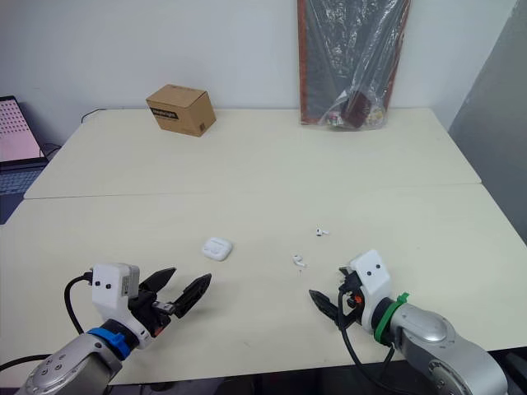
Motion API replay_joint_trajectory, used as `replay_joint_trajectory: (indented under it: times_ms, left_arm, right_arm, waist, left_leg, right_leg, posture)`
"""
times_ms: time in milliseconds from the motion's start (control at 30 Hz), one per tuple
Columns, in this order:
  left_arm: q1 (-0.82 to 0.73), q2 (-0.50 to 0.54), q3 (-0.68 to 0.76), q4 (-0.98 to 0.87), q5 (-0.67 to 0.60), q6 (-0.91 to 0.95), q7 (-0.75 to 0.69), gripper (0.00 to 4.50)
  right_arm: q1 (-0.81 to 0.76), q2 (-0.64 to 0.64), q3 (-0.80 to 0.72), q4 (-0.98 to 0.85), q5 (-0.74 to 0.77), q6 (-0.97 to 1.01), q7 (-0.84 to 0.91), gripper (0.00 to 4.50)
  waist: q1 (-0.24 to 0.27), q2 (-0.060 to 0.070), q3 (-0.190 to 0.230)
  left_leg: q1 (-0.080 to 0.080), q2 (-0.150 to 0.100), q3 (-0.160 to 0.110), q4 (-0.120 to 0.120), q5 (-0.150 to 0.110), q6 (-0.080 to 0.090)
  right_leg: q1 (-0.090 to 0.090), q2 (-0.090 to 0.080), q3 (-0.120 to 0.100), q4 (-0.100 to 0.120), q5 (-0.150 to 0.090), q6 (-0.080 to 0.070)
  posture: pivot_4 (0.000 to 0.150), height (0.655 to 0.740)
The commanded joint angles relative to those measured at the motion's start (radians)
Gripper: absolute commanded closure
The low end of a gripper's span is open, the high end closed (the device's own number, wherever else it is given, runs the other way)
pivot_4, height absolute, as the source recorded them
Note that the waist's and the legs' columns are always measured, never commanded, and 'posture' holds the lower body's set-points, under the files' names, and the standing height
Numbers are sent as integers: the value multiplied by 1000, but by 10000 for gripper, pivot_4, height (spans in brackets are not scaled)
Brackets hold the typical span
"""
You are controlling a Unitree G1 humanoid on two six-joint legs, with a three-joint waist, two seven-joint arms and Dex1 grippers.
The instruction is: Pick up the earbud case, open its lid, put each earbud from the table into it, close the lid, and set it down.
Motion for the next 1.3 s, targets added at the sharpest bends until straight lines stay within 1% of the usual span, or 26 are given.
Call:
replay_joint_trajectory:
  times_ms: [33,100,700,800,900,1000,1067,1167,1300]
  left_arm:
    - [1,0,-7,-42,2,-23,4,261]
    - [-5,2,-9,-46,-12,-8,18,261]
    - [-19,24,-20,-60,-39,15,72,261]
    - [-28,54,-20,-38,-40,65,84,261]
    - [-75,75,9,5,-88,73,60,261]
    - [-168,135,24,56,-152,168,85,261]
    - [-243,158,28,100,-186,205,96,261]
    - [-351,200,9,169,-190,253,95,261]
    - [-461,242,-60,253,-139,289,76,261]
  right_arm:
    - [-12,-1,-1,-21,12,-14,8,0]
    - [-20,0,2,-20,13,-11,8,0]
    - [-35,10,6,-20,22,-4,4,0]
    - [-54,-25,12,-22,12,3,24,0]
    - [-91,-98,-9,-20,24,-23,104,0]
    - [-157,-192,-42,-16,42,-46,203,0]
    - [-203,-239,-53,-3,51,-60,252,0]
    - [-264,-284,-46,16,54,-78,301,0]
    - [-324,-313,-5,27,40,-104,347,0]
  waist:
    - [0,0,0]
    - [0,0,0]
    - [0,0,0]
    - [0,0,0]
    - [0,0,1]
    - [0,0,2]
    - [0,0,2]
    - [0,-1,2]
    - [1,-1,2]
  left_leg:
    - [0,0,0,0,0,0]
    - [0,0,0,0,0,0]
    - [0,0,0,0,0,0]
    - [0,0,0,0,0,0]
    - [0,0,0,0,0,0]
    - [0,0,0,0,0,0]
    - [0,0,0,0,0,0]
    - [0,0,0,0,0,0]
    - [-1,0,-1,0,0,0]
  right_leg:
    - [0,0,0,0,0,-1]
    - [0,0,0,0,-2,-3]
    - [0,0,0,0,-2,-3]
    - [0,0,0,0,-2,-2]
    - [0,0,0,0,-2,-3]
    - [0,0,-1,0,-2,-2]
    - [0,0,-1,0,1,2]
    - [0,0,-1,0,1,2]
    - [0,0,-1,-1,1,2]
  posture:
    - [1500,7400]
    - [1500,7400]
    - [1500,7400]
    - [1500,7400]
    - [1500,7400]
    - [1500,7400]
    - [1500,7400]
    - [1500,7400]
    - [1500,7400]
